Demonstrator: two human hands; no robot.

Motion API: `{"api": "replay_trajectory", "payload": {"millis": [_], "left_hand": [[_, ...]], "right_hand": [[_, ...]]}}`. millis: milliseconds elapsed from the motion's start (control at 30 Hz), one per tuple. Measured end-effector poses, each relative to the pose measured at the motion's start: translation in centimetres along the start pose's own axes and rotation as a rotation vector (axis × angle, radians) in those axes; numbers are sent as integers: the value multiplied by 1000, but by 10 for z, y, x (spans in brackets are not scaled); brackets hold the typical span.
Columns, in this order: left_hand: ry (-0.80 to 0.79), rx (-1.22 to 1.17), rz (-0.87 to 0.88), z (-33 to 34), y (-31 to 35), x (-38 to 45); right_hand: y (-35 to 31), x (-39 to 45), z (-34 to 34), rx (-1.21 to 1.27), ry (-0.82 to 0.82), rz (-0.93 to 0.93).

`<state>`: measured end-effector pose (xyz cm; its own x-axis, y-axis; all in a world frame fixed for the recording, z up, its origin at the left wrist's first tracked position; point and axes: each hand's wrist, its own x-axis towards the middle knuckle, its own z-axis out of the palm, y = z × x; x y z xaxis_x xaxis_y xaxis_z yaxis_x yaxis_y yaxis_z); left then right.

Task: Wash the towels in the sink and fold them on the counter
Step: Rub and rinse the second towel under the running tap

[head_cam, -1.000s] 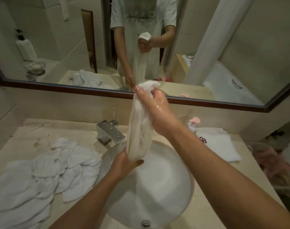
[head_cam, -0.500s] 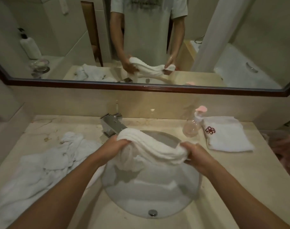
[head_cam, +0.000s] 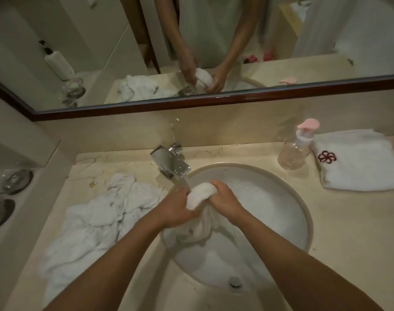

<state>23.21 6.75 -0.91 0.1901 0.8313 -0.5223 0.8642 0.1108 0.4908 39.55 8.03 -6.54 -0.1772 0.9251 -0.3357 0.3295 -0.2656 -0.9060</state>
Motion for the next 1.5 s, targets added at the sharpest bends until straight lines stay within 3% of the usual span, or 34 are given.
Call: {"api": "replay_trajectory", "payload": {"millis": [67, 133, 267, 333, 400, 433, 500, 567, 633, 767, 867, 967, 1033, 1133, 1267, 1333, 1400, 1500], "left_hand": [[-92, -130, -65, 1, -22, -4], [-154, -80, -104, 10, -39, 2], [99, -23, -161, 21, -43, 20], [163, -282, -191, 23, -38, 30], [114, -670, -214, 20, -31, 34], [73, -862, -241, 20, -33, 37], [44, -1068, -234, 21, -33, 39], [107, -1113, -230, 24, -26, 41], [174, -1159, -252, 29, -24, 43], [179, -1352, -413, 29, -25, 36], [118, -1484, -442, 29, -24, 18], [256, -1408, -410, 29, -28, -1], [399, -1284, -391, 32, -31, -7], [499, -1170, -389, 38, -29, -11], [553, -795, -403, 38, -21, -13], [521, -537, -381, 36, -22, -12], [508, -331, -324, 37, -28, -5], [499, -370, -282, 38, -37, 15]], "right_hand": [[-5, 6, 9, 80, -29, -4], [-5, 13, 16, 37, -86, -46], [9, 34, 24, -34, 79, 41], [15, 42, 30, -221, 160, 208], [18, 44, 38, -277, 153, 379], [23, 47, 44, -148, 111, 434], [32, 49, 52, 339, -15, 464], [41, 46, 56, 764, -56, 507], [56, 44, 63, 1009, -49, 647], [73, 42, 75, 946, -150, 772], [63, 53, 77, 687, -98, 594], [34, 51, 76, 297, -92, 362], [27, 45, 72, 176, -111, 287], [30, 35, 53, 188, -63, 324], [49, 16, 38, -273, -39, 369], [59, 10, 33, -217, 102, 343], [75, 14, 28, -5, 230, 466], [103, 13, 26, 287, 279, 709]]}}
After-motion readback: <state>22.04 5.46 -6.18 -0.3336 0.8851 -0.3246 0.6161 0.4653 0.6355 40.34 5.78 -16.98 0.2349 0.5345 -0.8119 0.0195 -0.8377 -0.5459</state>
